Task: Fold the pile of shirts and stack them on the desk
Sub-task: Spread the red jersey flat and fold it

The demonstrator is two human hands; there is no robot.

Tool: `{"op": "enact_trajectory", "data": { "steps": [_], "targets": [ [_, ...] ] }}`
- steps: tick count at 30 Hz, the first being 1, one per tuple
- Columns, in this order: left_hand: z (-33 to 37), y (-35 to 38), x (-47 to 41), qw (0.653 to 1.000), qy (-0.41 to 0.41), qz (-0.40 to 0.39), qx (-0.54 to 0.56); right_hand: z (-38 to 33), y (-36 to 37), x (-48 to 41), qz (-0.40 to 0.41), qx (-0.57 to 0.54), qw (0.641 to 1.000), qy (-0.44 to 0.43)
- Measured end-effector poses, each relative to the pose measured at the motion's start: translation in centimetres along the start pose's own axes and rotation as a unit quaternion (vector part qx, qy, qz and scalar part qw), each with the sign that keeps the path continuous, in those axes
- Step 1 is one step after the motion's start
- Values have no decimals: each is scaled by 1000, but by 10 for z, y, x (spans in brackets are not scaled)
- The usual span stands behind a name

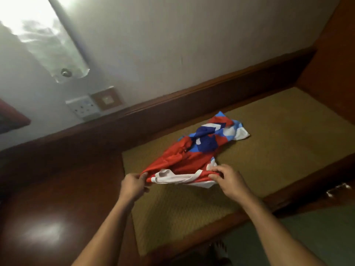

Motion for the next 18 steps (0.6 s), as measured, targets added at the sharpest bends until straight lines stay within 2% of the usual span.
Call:
{"op": "enact_trajectory", "data": {
  "steps": [3,6,9,11,13,15,18],
  "targets": [
    [-78,-39,23,997,-34,-3,-63,-14,58,35,-57,53,997,1],
    [-164,-81,43,988,-109,-25,-105,-41,114,74,-117,60,990,-53],
    [-227,-108,69,964,-132,-42,-226,-62,159,103,-142,42,987,-65],
    [-243,-114,85,955,-84,-16,-283,-73,179,115,-133,30,990,-41],
    [-245,-109,93,964,20,-21,-264,-84,192,124,-125,23,991,-28],
    [-240,-98,95,966,97,-62,-230,-99,199,130,-127,20,992,-19],
    [-228,-77,93,936,200,-88,-275,-117,202,135,-106,-13,994,-20]
  ]
}}
Point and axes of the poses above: each hand's wrist, its own x-axis away from the middle knuckle, its own y-axis out of the palm, z = x × y, the point moved 1 cm from there along -x, towards the middle knuckle, and after that the axes turned 11 degrees about -x, right-handed, at the moved point
